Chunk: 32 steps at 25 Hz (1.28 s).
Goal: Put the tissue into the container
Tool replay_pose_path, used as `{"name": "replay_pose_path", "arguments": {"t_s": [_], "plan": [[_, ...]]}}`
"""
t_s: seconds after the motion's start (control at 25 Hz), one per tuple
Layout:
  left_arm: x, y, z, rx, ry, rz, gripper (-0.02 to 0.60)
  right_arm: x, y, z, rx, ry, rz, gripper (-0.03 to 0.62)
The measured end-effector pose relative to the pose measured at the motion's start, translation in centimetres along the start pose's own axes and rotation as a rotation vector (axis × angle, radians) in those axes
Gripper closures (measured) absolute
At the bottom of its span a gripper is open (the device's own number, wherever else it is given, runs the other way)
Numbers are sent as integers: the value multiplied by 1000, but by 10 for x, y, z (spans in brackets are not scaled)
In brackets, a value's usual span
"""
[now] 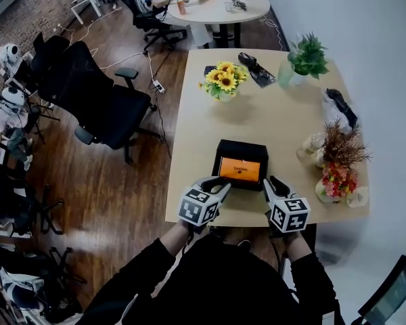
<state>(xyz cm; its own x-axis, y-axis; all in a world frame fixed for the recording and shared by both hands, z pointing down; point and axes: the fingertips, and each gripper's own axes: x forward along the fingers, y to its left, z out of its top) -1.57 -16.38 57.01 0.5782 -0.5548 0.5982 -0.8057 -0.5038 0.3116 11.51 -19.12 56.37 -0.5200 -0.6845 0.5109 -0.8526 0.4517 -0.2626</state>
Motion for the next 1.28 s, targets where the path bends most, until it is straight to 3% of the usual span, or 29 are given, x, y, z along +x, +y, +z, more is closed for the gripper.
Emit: {"name": "replay_pose_path", "arguments": {"t_s": [0.2,0.32,0.56,1.0,1.28], "plan": [[-16,-12,2,1,-31,-3,474,-22,5,9,-15,-58,-3,508],[-30,-21,15,15,-90,-6,474,-37,9,14,-25,-87,-3,508],[-56,-41,32,134,-210,8,476,-71,14,27,-52,-161,-17,513],[-96,-51,22,128,-266,-14,476,-118,13,21,-53,-230,-56,514],[-108,-54,26,195,-338,11,476,-133,7,17,-41,-264,-89,522]]}}
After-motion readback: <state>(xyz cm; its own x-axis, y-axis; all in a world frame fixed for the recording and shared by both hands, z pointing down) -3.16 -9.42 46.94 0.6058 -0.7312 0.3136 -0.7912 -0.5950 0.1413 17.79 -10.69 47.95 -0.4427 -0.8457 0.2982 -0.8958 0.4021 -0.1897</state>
